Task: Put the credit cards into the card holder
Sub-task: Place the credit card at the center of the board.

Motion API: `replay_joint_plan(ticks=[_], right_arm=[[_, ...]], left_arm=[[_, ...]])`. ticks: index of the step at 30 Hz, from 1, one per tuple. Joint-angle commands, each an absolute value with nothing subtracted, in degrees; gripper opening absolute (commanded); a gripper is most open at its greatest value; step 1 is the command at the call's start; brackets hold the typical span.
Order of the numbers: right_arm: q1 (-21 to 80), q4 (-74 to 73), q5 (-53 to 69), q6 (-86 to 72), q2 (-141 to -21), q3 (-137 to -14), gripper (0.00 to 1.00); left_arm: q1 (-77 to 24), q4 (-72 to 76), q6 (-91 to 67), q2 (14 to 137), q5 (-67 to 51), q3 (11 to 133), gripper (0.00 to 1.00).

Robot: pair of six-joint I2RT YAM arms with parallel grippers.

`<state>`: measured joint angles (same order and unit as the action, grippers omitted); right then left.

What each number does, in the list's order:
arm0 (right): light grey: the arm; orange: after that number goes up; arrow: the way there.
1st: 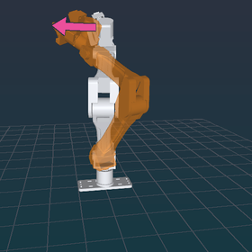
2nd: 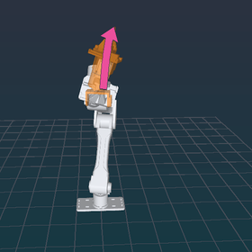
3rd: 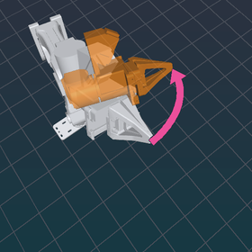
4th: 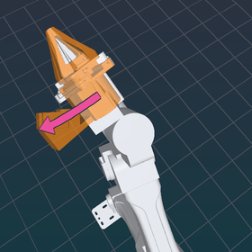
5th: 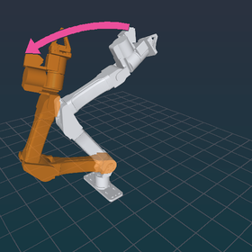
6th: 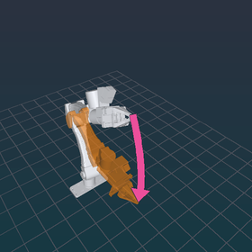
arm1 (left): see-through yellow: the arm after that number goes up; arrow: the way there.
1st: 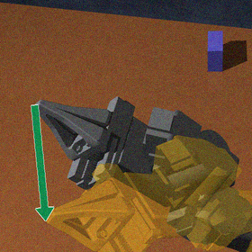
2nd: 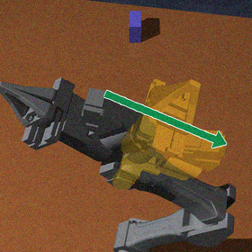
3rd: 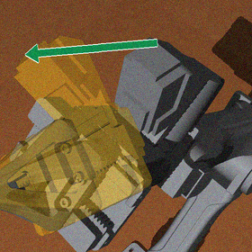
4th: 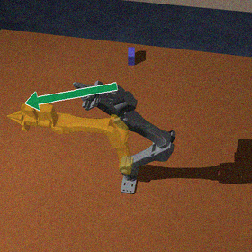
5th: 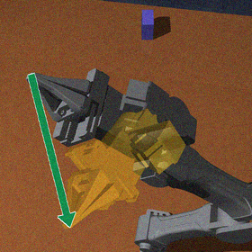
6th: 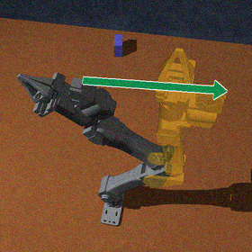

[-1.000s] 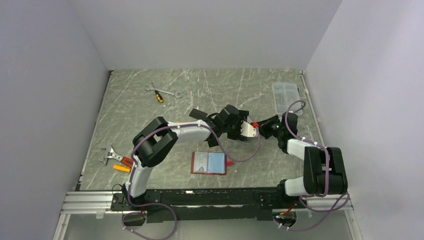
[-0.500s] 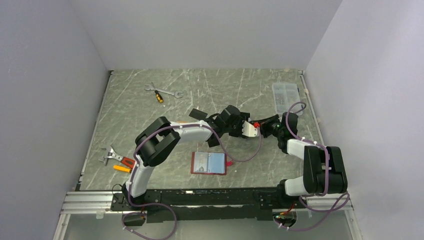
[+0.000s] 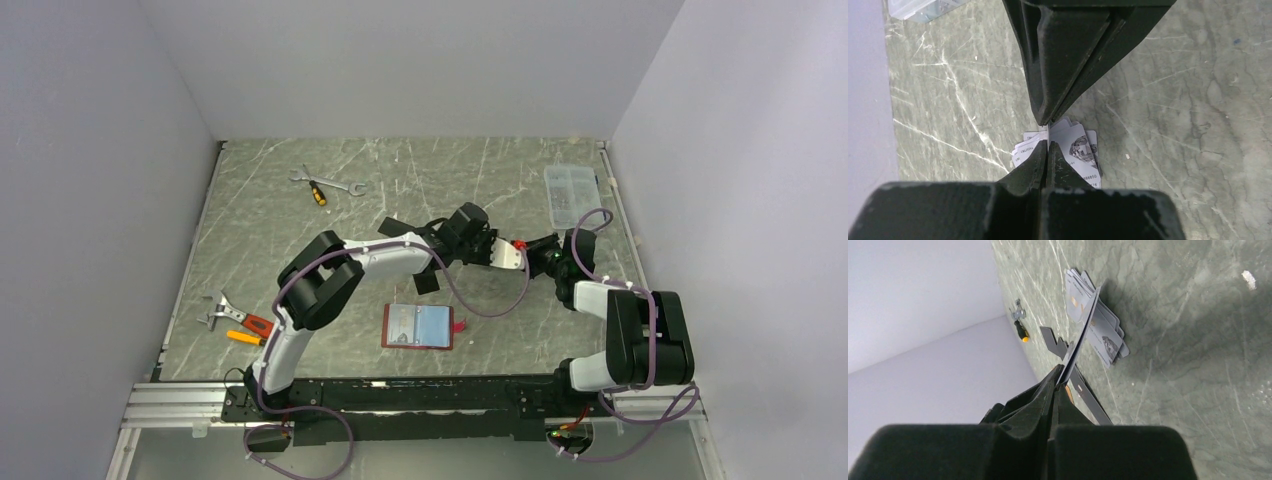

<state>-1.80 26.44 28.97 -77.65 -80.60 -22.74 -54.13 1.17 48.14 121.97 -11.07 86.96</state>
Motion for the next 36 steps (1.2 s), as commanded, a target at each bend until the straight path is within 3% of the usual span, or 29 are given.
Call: replay_joint_plan(ticks=[1,4,7,11,23,36], right_arm=[[-1.56,29.03,31.27,-77.84,-80.3,-22.9,0.0],[-1.85,26.88,31.91,-76.53,-78.47,-23.82,0.04],[-3.3,22.57,33.19,-74.29,-76.68,-25.55,0.37],[-4.84,20.6,34.71,-73.63,-75.6,-25.93,0.56],[-2.37,29.65,40.65,-79.59,-79.1,-29.04,0.67],[1.23,44.15,43.05,-89.84,-78.58,-25.35,0.68]], left_arm=[[-53.63,-3.71,45.87,123.76,-14.95,91.22,0.0],[-52.6,-4.85,45.57,123.94,-14.47,92.61,0.0],[-51.15,-5.19,46.99,122.57,-12.62,93.02,0.0],[-49.37,-5.68,51.58,118.54,-9.13,92.59,0.0],[-50.79,-7.18,65.25,101.72,-6.74,80.97,0.0],[-57.95,-3.77,72.2,94.73,-0.18,72.13,0.0]])
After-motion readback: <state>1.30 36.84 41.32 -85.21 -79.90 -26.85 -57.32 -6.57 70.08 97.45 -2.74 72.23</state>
